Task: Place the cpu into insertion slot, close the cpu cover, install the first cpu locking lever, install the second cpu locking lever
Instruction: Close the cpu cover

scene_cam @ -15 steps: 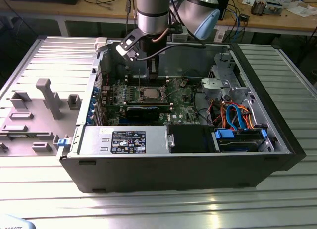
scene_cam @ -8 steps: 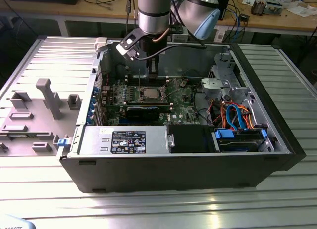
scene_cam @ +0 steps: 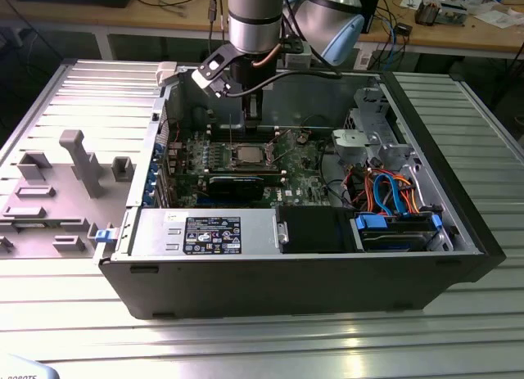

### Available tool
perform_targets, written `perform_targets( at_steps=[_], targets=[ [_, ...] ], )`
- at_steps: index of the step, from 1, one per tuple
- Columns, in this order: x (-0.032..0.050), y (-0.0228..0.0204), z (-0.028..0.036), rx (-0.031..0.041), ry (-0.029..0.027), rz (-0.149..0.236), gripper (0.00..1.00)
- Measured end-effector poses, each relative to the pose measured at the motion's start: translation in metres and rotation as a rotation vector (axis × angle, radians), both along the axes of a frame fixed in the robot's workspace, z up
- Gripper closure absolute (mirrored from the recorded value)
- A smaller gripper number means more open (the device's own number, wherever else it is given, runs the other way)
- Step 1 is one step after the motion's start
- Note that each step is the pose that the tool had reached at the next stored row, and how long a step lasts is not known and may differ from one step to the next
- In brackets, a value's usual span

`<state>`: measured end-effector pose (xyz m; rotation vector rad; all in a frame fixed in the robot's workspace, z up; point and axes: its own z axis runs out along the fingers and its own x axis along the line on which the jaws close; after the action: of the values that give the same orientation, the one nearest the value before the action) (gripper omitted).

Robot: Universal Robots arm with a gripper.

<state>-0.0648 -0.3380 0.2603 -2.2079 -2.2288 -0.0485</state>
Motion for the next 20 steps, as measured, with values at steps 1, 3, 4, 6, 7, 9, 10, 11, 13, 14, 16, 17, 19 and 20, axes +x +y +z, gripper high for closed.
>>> perform_targets(
  at_steps=[1,3,4,6,7,9,10,11,13,14,16,17,19,20],
  targets=[
    [0.0000,0.0000,0.0000,-0.0001,0.0000,0.000,0.89],
    [0.0000,0.0000,0.0001,-0.0001,0.0001,0.000,0.89],
    [0.0000,0.0000,0.0001,-0.0002,0.0001,0.000,0.89],
    [0.0000,0.0000,0.0001,-0.0001,0.0001,0.000,0.89],
    [0.0000,0.0000,0.0001,-0.0002,0.0001,0.000,0.89],
    [0.0000,0.0000,0.0002,-0.0002,0.0001,0.000,0.89],
    [0.0004,-0.0001,0.0002,-0.0003,0.0002,0.000,0.89],
    [0.0052,0.0000,0.0003,-0.0004,0.0004,0.000,0.89],
    [0.0098,0.0000,0.0002,-0.0003,0.0002,0.000,0.89],
    [0.0102,-0.0001,0.0002,-0.0003,0.0002,0.000,0.89],
    [0.0103,0.0000,0.0024,-0.0002,0.0005,0.000,0.89],
    [0.0103,0.0000,0.0041,-0.0003,0.0008,0.000,0.89],
    [0.0107,0.0000,0.0048,-0.0001,0.0010,0.000,0.89],
    [0.0115,0.0000,0.0049,-0.0001,0.0013,0.000,0.89]
  ],
)
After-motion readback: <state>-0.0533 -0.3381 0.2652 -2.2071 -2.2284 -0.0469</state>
